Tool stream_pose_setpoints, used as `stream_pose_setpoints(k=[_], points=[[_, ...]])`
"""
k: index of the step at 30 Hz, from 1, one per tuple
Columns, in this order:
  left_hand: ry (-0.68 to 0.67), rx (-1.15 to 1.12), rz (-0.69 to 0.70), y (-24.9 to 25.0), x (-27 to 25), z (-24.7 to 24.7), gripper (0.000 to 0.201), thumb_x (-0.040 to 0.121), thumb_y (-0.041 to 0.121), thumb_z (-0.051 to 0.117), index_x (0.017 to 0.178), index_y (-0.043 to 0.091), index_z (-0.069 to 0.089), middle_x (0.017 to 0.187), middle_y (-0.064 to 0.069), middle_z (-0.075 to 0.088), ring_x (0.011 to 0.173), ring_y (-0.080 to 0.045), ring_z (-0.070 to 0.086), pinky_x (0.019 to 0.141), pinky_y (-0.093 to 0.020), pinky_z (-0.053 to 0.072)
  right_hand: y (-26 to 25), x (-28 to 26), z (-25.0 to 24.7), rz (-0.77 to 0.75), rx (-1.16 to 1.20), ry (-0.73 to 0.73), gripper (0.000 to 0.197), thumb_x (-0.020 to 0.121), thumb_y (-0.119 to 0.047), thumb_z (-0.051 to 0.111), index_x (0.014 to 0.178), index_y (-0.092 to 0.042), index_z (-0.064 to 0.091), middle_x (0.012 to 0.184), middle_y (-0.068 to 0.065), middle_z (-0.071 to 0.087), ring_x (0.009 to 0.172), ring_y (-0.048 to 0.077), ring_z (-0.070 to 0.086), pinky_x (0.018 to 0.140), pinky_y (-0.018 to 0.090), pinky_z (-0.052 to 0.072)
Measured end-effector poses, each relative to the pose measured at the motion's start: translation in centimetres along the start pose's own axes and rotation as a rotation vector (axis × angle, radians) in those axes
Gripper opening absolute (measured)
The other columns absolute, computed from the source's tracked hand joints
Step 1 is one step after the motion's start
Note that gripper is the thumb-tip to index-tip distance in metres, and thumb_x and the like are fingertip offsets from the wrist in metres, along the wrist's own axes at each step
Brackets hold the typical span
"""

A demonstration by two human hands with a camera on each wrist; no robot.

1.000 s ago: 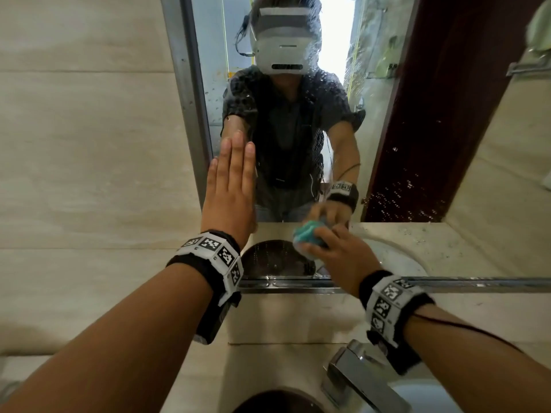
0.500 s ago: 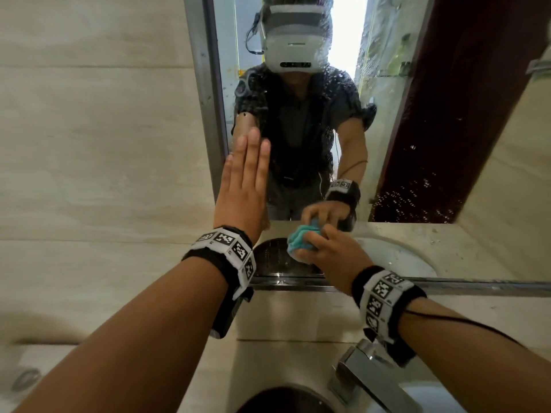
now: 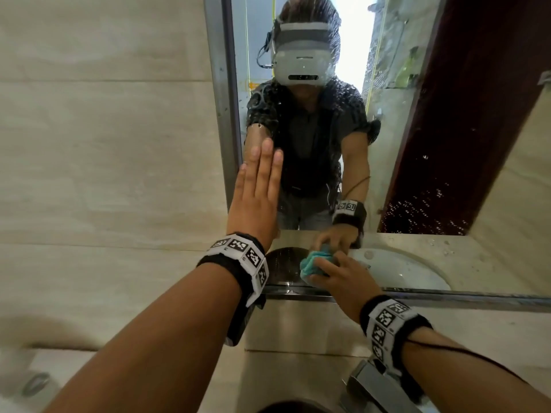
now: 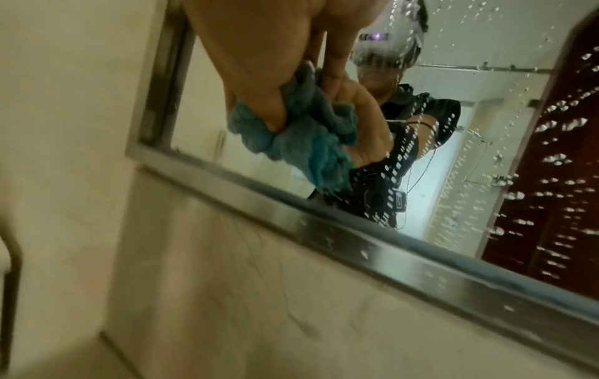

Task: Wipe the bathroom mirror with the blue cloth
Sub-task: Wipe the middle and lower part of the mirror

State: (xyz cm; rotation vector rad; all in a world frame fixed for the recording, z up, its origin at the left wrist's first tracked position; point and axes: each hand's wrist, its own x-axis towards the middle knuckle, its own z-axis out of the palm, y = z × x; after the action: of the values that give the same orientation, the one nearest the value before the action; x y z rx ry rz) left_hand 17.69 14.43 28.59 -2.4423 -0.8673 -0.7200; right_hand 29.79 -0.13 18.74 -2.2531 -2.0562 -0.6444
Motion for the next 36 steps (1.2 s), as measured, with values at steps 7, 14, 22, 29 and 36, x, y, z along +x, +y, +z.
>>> stream_pose_setpoints(k=[7, 14, 22, 29, 36], points=[[-0.122, -0.365, 0.127, -0.4, -2.1, -2.5, 0.108, 0.079, 0.04, 0.07, 0.15, 0.018, -0.009, 0.153, -0.008, -0.028, 0.143, -0.025, -0.016, 0.119, -0.04, 0.005, 1.9, 0.8, -3.9, 0.128, 0.359, 0.357, 0.033, 0.075, -0.008, 0.071, 0.107, -0.004, 0.062, 0.101, 0.012, 0.06, 0.085, 0.023, 0.058, 0.077, 0.031, 0.051], [-0.169, -0.732, 0.26, 1.5, -4.4, -4.4, 0.083, 0.08, 0.043, 0.068, 0.147, 0.024, 0.024, 0.153, 0.001, 0.023, 0.138, -0.014, 0.025, 0.114, -0.03, 0.025, 1.3, 0.9, -9.7, 0.094, 0.458, 0.45, 0.028, 0.075, -0.01, 0.054, 0.102, -0.006, 0.059, 0.102, 0.006, 0.051, 0.088, 0.018, 0.049, 0.08, 0.025, 0.041], [-0.159, -0.923, 0.14, 1.2, -3.3, -6.7, 0.05, 0.083, 0.025, 0.069, 0.127, 0.02, 0.047, 0.119, 0.0, 0.047, 0.105, -0.014, 0.051, 0.09, -0.02, 0.04, 0.9, 0.3, -13.6, 0.207, 0.19, 0.387, 0.032, 0.076, -0.022, 0.072, 0.106, -0.016, 0.063, 0.101, 0.001, 0.061, 0.087, 0.022, 0.057, 0.067, 0.025, 0.042], [-0.004, -0.628, 0.197, -0.4, -3.8, -7.1, 0.032, 0.084, 0.043, 0.062, 0.103, 0.018, 0.058, 0.097, 0.002, 0.049, 0.088, -0.014, 0.045, 0.074, -0.023, 0.039, 0.8, 0.5, -15.2, 0.318, 0.286, 0.25, 0.027, 0.09, -0.027, 0.055, 0.117, -0.023, 0.055, 0.106, -0.005, 0.059, 0.092, 0.012, 0.051, 0.072, 0.023, 0.039], [-0.028, -0.815, 0.171, -0.6, -4.0, -8.8, 0.022, 0.085, 0.022, 0.061, 0.102, 0.014, 0.049, 0.095, -0.002, 0.057, 0.083, -0.021, 0.057, 0.07, -0.036, 0.049, -0.1, 1.9, -15.7, 0.359, 0.315, 0.217, 0.024, 0.092, -0.035, 0.052, 0.113, -0.027, 0.051, 0.094, -0.005, 0.061, 0.073, 0.009, 0.047, 0.062, 0.025, 0.037]])
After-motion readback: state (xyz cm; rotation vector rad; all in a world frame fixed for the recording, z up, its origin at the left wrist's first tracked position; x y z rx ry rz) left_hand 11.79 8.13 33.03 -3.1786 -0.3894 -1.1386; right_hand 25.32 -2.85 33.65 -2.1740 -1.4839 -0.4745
